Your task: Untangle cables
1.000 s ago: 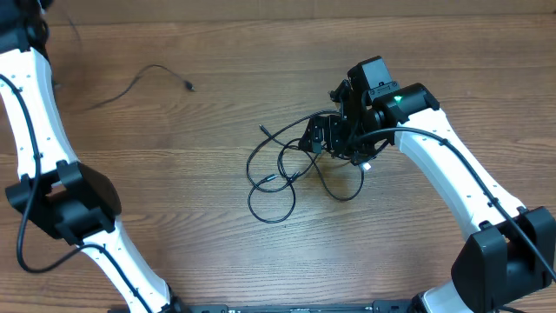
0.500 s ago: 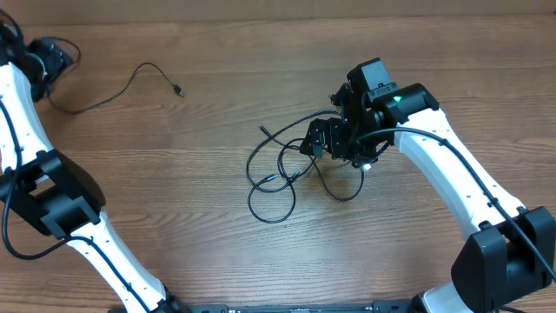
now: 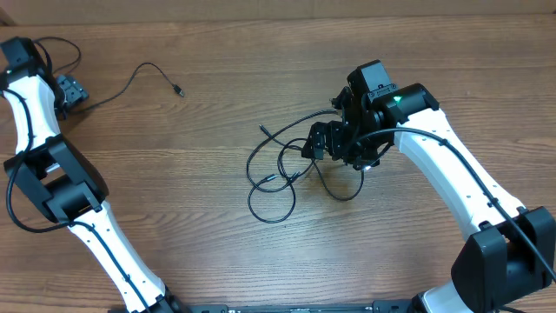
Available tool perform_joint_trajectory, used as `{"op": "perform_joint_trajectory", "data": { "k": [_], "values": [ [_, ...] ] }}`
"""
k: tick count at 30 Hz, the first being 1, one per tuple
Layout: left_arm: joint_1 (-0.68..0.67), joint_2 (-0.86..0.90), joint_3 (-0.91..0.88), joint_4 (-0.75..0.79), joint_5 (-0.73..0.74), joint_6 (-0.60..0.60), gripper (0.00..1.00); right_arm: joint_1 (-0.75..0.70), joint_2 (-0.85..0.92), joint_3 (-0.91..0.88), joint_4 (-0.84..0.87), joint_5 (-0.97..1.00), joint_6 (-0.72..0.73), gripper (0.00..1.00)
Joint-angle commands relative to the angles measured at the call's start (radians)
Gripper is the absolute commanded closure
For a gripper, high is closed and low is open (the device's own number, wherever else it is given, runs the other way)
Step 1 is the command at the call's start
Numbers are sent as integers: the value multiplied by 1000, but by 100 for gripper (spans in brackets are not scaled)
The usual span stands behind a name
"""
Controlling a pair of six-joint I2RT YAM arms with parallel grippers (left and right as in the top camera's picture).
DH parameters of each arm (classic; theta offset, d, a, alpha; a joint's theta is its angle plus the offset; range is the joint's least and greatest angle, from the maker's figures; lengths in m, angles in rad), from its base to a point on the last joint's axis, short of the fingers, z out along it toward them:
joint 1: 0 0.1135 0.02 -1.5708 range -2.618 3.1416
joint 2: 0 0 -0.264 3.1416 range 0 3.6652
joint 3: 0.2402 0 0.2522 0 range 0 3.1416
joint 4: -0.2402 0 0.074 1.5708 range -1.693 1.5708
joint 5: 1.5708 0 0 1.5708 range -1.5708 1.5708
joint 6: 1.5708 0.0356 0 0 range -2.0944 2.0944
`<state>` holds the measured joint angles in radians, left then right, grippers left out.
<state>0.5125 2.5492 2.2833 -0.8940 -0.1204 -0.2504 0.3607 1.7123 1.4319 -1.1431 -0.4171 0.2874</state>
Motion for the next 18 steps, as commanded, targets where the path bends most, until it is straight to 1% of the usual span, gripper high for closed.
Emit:
{"op": "perform_joint_trajectory", "data": {
  "k": [1, 3, 5, 6, 7, 8, 10, 11, 14, 16, 17, 18],
  "values": [
    [7, 46, -5, 47, 35, 19, 19, 5, -6, 7, 4, 5, -3, 0],
    [8, 63, -5, 62, 35, 19, 20, 5, -6, 7, 3, 5, 0, 0],
    [10, 89, -5, 72, 35, 19, 26, 5, -6, 7, 3, 5, 0, 0],
    [11, 97, -6, 77, 35, 19, 37, 5, -6, 7, 4, 5, 0, 0],
    [11, 103, -6, 79, 35, 19, 53, 5, -6, 7, 3, 5, 0, 0],
    [12, 105, -6, 83, 35, 17, 73, 5, -6, 7, 3, 5, 0, 0],
    [12, 104, -4, 91, 34, 3, 91, 5, -6, 7, 5, 5, 0, 0],
    [13, 101, 4, 92, 35, 3, 96, 5, -6, 7, 6, 5, 0, 0],
    [14, 85, 44, 84, 36, -73, 96, 5, -6, 7, 8, 5, 0, 0],
    [19, 55, 84, 83, 45, -187, 96, 5, -6, 7, 7, 5, 0, 0],
    [26, 30, 111, 90, 67, -269, 96, 5, -6, 7, 6, 5, 0, 0],
    [31, 17, 125, 97, 87, -308, 96, 5, -6, 7, 5, 5, 4, 0]
  ]
}}
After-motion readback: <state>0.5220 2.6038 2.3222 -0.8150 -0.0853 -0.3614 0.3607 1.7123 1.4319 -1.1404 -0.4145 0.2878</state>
